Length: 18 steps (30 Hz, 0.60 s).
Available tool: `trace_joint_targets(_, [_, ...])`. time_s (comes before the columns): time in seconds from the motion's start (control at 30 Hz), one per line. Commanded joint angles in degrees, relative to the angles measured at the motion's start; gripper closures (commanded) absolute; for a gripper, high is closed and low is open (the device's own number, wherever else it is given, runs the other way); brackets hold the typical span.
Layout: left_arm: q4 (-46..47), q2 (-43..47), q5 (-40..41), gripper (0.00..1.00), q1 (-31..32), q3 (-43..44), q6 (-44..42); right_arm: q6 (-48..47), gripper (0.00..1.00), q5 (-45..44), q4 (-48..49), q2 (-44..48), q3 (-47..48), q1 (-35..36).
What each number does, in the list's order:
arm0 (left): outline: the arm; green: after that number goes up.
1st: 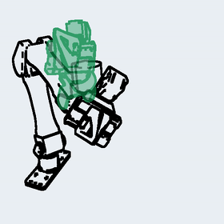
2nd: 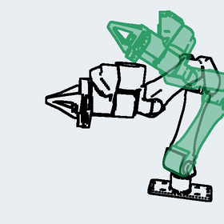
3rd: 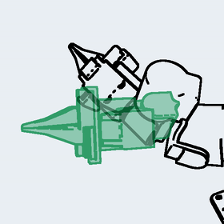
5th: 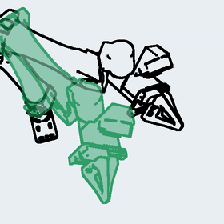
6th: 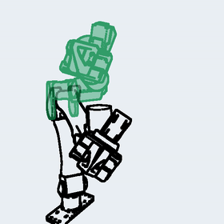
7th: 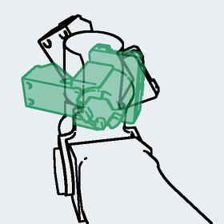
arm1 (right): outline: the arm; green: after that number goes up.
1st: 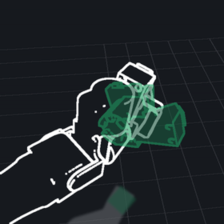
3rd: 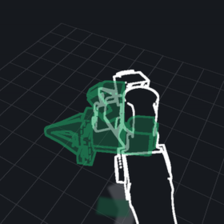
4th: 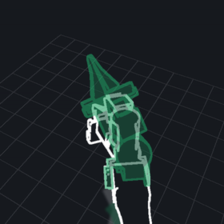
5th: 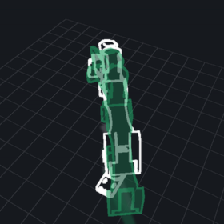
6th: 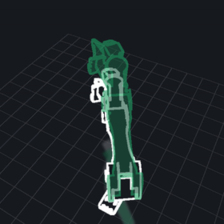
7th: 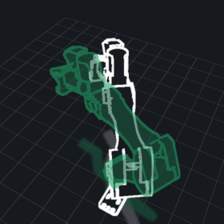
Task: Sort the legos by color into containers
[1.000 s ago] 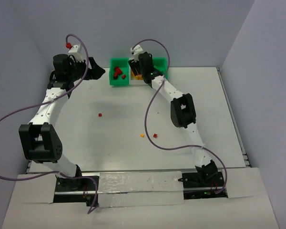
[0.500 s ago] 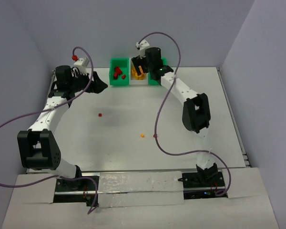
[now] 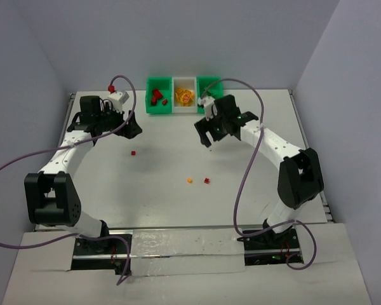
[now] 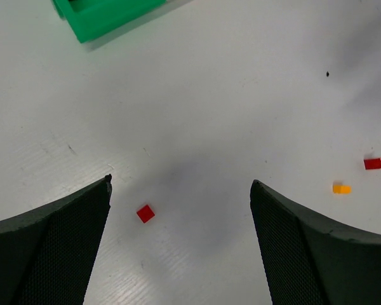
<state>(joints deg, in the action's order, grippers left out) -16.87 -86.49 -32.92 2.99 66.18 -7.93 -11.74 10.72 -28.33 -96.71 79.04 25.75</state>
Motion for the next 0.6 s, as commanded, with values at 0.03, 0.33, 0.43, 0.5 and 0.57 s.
trace_joint_targets(0.03, [-1.1, 0.04, -2.63, 0.05, 1.82, -0.43, -4.72, -3.22, 0.12, 5.05, -5.42, 7.71, -10.08, 2.71])
trace_joint_targets(0.33, [-1.64, -1.54, -2.5, 0.06, 2.54, 1.51, -3.68, -5.27, 0.14, 5.18, -6.43, 7.39, -18.27, 8.5])
trace_joint_targets(0.43, [-1.67, -1.4, -2.41, 0.06, 2.64, 1.15, -3.85, -5.58, 0.14, 5.01, -6.3, 5.13, -17.78, 9.49])
trace_joint_targets(0.5, [-1.41, -1.28, -2.29, 0.06, 2.64, 0.76, -4.08, -5.96, 0.17, 4.66, -6.41, 4.01, -17.34, 9.9])
trace_joint_targets(0.57, [-1.06, -0.87, -2.15, 0.06, 2.64, 0.27, -4.16, -6.64, 0.2, 4.3, -6.34, 2.93, -17.21, 10.42])
